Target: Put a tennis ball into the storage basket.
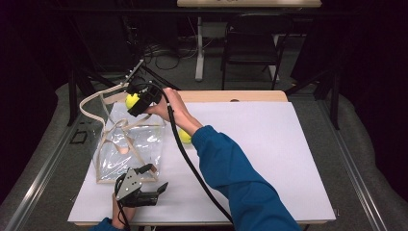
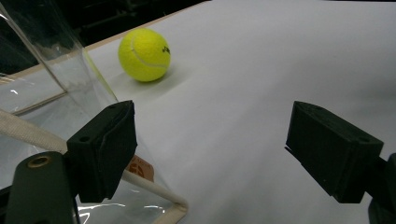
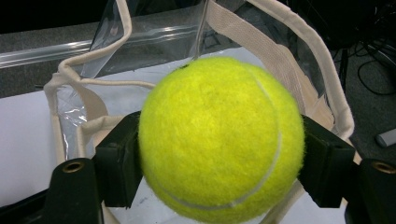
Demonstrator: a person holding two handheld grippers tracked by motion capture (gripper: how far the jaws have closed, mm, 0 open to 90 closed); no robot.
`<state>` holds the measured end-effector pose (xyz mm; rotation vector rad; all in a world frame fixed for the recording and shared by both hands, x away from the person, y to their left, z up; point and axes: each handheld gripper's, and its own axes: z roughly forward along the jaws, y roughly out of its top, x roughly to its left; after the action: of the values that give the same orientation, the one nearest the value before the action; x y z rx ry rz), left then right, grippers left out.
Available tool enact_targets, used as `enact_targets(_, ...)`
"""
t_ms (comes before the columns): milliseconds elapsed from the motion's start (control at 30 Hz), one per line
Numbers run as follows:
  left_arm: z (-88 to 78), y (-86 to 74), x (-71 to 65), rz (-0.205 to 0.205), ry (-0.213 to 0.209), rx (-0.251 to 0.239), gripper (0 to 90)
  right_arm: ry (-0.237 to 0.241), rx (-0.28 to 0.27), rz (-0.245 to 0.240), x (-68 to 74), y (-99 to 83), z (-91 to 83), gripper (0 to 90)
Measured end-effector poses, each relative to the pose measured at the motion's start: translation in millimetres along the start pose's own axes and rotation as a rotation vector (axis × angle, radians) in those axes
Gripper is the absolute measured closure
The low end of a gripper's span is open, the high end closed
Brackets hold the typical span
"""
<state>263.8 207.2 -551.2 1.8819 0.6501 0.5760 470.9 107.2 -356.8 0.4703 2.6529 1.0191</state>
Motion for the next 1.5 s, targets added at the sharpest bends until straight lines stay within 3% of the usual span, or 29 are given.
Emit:
enact_targets(1000, -0.7, 0.0, -0.1, 0.001, 0.004, 0.0, 15.9, -0.019, 0.045, -0.006, 2.9, 0.4, 2.1, 25.5)
enact_targets(1233, -0.8, 0.0, -0.2, 0.001, 0.004, 0.0, 15.9, -0.021, 0.056, -0.002, 3.2, 0.7, 3.3, 22.0)
enact_targets(1467, -1.1, -0.1, 0.1, 0.001, 0.004, 0.0, 15.9, -0.013, 0.008, 0.018, 0.7, -0.2, -4.4, 11.2)
enact_targets(1500, -1.1, -0.1, 0.1, 0.001, 0.004, 0.0, 15.9, 0.013, -0.065, 0.053, -3.8, -3.8, -22.9, 11.2)
